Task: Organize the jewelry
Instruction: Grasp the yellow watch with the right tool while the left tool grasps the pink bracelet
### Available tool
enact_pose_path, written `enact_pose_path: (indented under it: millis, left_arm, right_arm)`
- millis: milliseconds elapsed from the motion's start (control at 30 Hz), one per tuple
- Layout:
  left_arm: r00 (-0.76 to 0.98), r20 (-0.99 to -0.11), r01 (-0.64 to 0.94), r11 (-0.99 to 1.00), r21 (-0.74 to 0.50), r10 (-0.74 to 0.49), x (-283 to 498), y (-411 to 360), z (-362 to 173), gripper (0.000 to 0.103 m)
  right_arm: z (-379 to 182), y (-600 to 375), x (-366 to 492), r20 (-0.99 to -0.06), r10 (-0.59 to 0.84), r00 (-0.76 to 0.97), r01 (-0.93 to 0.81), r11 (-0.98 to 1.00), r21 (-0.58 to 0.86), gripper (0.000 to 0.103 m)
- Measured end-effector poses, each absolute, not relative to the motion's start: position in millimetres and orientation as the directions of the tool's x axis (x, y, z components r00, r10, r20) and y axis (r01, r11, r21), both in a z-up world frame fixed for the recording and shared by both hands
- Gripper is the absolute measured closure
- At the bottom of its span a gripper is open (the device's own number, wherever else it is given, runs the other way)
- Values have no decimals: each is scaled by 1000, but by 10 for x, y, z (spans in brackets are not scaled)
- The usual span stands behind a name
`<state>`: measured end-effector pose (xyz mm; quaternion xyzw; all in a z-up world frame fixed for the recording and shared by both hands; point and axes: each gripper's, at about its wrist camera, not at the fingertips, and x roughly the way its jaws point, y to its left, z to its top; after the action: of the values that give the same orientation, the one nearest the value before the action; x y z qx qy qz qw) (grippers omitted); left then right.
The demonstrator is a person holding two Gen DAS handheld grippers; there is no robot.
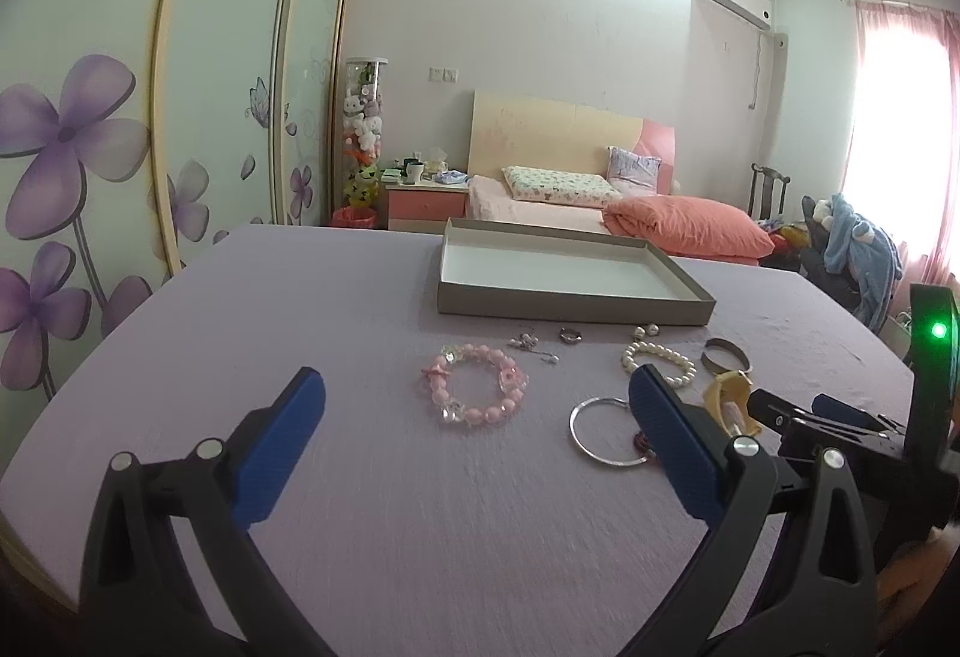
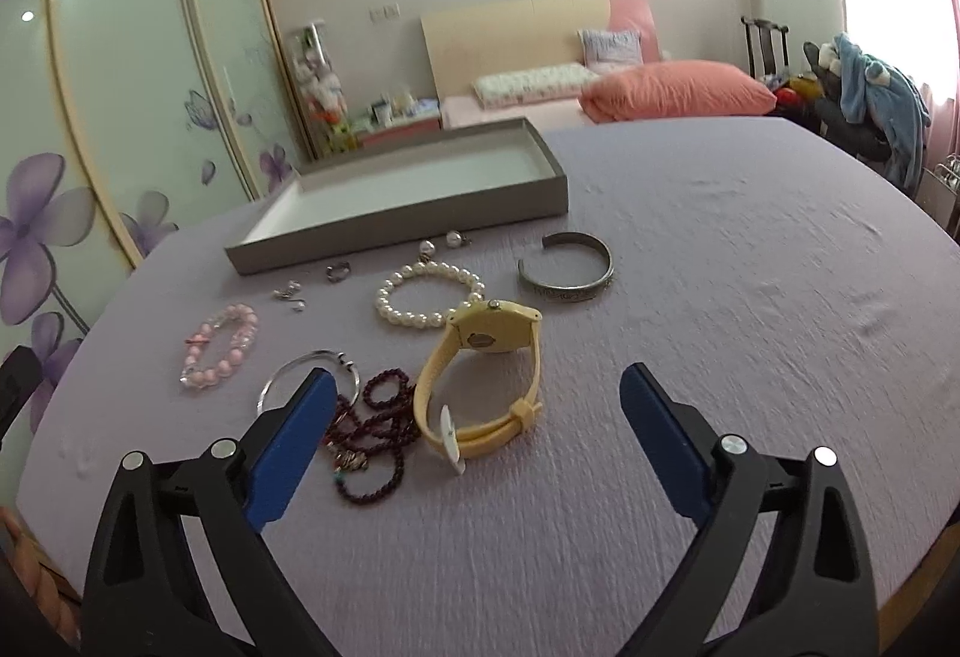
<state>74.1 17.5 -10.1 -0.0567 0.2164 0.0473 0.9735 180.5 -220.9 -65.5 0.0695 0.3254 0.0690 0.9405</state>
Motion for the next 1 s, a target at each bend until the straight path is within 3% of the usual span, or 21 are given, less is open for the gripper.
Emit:
enact_pose_path:
  millis: [333, 667, 867, 1000]
  left_arm:
    - [869, -488, -120, 992, -43, 84, 1184, 153, -233, 4]
    - [805, -588, -106, 994, -3, 84, 1622, 138, -434, 12]
    - [742, -665, -137, 990, -29, 83, 1869, 329, -585, 28]
    - [696, -712, -162, 986, -35, 90, 2032, 451, -712, 45]
  right_arm:
    - [-817, -2103, 2178, -718, 102, 689, -19, 992, 122, 16]
    - [-880, -2214, 2254, -751, 153, 642, -33, 984, 173, 61]
    - [-881, -2301, 2286, -740, 184, 647, -34, 976, 213, 69]
    - [-867, -2308, 2324, -735, 199, 648, -42, 973, 226, 69]
